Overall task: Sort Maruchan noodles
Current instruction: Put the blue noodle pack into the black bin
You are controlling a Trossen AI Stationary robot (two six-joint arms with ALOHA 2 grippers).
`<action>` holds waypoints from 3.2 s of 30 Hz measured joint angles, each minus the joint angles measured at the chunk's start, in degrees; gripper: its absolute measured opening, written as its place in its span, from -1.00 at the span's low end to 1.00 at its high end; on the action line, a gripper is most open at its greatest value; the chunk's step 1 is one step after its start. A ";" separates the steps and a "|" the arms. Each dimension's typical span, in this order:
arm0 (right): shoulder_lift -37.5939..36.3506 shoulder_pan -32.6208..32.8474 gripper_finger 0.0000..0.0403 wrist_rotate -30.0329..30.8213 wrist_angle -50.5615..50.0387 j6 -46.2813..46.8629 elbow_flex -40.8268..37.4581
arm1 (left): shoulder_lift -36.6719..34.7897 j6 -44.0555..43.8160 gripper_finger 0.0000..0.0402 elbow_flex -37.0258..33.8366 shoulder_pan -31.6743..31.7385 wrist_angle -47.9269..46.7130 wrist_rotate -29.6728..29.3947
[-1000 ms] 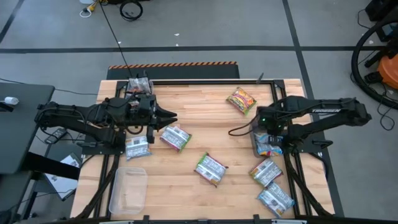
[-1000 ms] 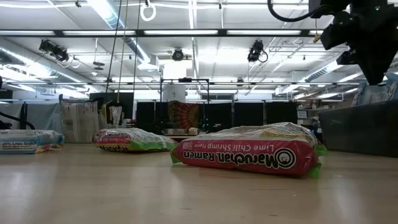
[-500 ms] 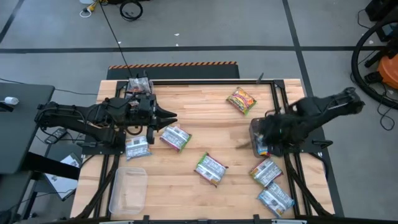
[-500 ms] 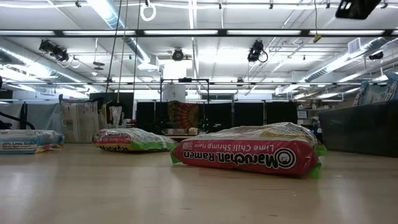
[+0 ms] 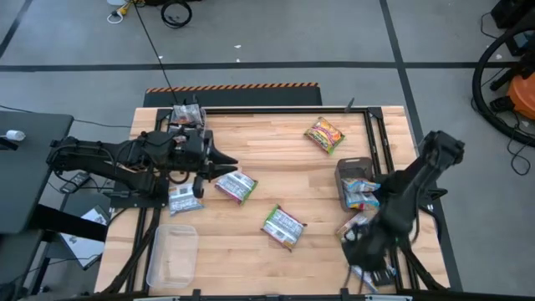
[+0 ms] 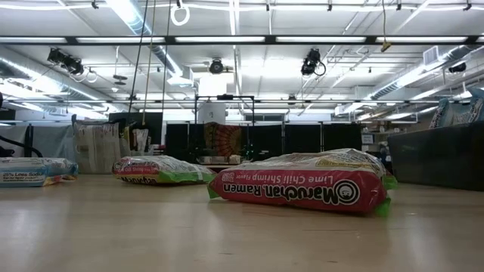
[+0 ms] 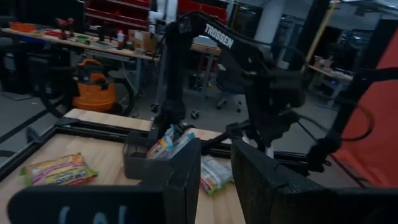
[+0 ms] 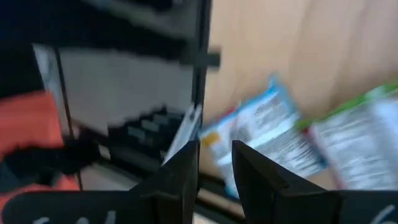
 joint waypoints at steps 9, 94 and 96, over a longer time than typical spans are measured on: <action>9.66 5.70 -0.47 1.98 -7.06 -5.82 0.00 | 0.00 -1.92 -0.53 0.00 0.00 0.02 6.10; 16.43 -8.82 0.01 -7.87 7.16 -25.63 -8.23 | 0.31 -3.75 -0.53 0.02 -6.88 -9.18 8.49; 16.43 -8.95 0.11 -9.22 9.87 -25.45 -8.92 | 0.39 -5.02 -0.53 0.02 -8.52 -14.76 8.45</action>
